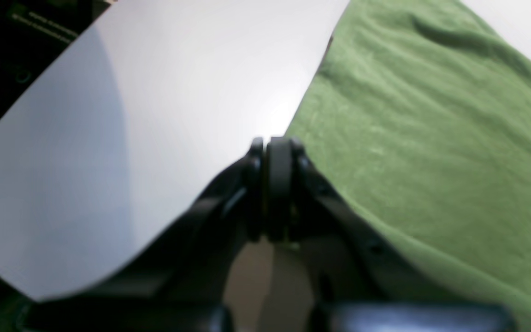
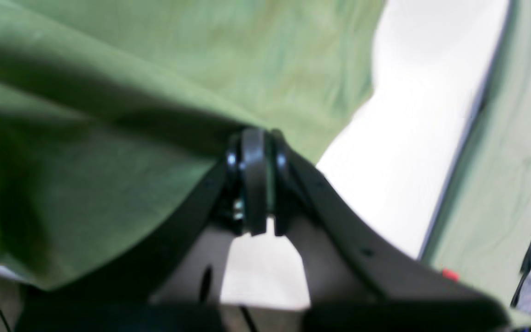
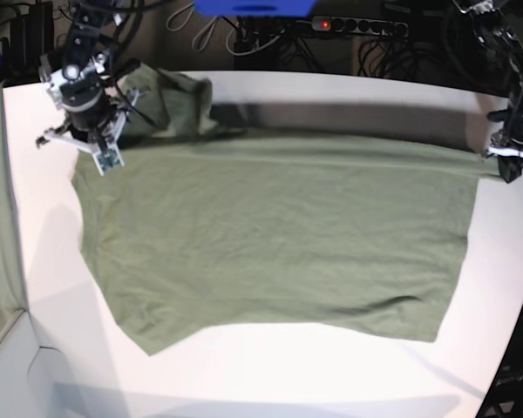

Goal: Layout the t-shirt on the table in an organized manner, then fold the t-shirt properly
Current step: 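Lift the collar-side edge with both grippers and fold it toward the hem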

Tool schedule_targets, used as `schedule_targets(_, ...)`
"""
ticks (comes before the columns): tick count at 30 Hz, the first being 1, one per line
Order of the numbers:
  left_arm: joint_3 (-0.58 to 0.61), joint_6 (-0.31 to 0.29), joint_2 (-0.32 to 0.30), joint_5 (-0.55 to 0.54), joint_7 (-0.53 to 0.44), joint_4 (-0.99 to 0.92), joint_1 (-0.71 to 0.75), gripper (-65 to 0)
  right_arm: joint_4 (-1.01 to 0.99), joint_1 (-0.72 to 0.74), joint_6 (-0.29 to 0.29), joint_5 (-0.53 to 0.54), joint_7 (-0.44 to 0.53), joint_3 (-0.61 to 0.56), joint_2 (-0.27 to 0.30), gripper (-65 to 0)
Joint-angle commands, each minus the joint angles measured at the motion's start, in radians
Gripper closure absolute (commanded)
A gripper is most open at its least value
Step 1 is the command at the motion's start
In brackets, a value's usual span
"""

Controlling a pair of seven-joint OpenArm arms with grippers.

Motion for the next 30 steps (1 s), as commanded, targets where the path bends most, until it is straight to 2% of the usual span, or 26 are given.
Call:
schedule_targets(1, -0.006, 0.003, -0.020, -0.008, -0.029, 0.015, -0.026, 0.0, 0.012, 0.023, -0.005, 0.001, 0.014, 0.002, 0.005, 0.0)
schedule_targets(7, -0.005, 0.004, -0.020, -0.008, -0.029, -0.011, -0.070, 0.0, -0.046, 0.114, -0.005, 0.001, 0.014, 0.001, 0.007, 0.0)
schedule_targets(16, -0.003, 0.003, -0.030, -0.005, -0.029, -0.185, -0.208, 0.0, -0.186, 0.253, -0.005, 0.001, 0.019, 0.001, 0.019, 0.0)
schedule_targets(22, 0.069, 0.003, -0.035, 0.116, -0.036, -0.245, -0.300, 0.0, -0.276, 0.319, -0.005, 0.001, 0.022, 0.001, 0.031, 0.0)
schedule_targets(30, 0.075, 0.004, -0.041, 0.136, -0.036, -0.301, -0.376, 0.0, -0.361, 0.408, -0.005, 0.001, 0.022, 0.001, 0.054, 0.0)
